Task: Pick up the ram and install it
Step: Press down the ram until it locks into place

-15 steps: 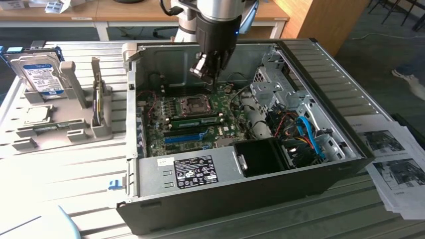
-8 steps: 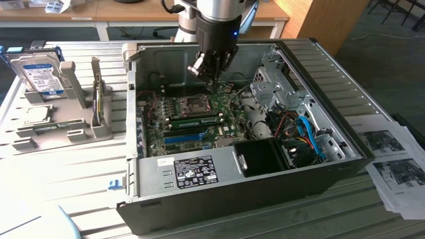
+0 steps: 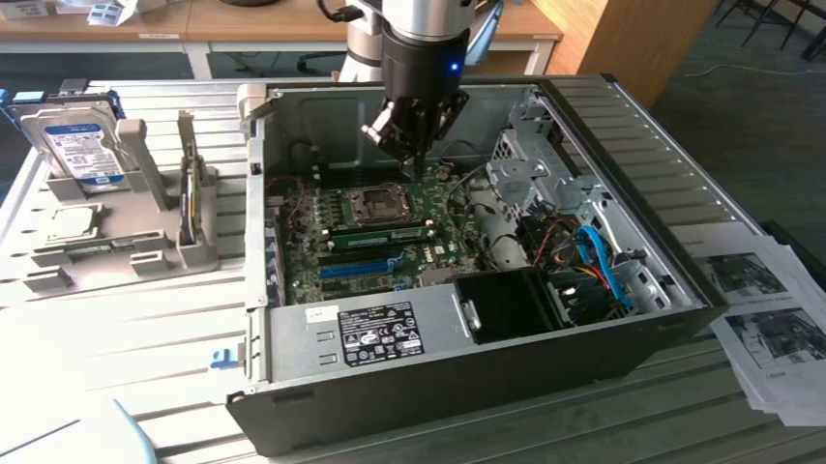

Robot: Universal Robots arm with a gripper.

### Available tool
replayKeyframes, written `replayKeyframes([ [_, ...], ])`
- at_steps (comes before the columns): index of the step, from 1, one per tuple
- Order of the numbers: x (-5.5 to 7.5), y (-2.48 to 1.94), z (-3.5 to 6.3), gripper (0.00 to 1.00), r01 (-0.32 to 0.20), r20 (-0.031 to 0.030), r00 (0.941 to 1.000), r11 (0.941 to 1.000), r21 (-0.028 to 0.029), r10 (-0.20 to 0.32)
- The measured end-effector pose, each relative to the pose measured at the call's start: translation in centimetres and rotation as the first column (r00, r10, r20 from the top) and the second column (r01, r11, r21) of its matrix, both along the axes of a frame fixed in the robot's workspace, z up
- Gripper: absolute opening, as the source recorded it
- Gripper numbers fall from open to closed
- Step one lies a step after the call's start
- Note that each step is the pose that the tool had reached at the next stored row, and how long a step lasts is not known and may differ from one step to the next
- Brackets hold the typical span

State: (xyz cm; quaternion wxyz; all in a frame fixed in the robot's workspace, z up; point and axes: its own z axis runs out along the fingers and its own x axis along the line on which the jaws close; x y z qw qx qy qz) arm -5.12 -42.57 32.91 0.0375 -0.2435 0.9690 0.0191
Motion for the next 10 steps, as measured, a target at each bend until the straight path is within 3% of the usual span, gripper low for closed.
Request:
replayKeyframes([
  [5, 0.00, 0.00, -0.02, 0.09, 0.080, 0.0000, 0.9968, 0.9968, 0.0000, -0.080],
  [10, 0.00, 0.00, -0.04, 0.09, 0.158, 0.0000, 0.9874, 0.9874, 0.0000, -0.158],
])
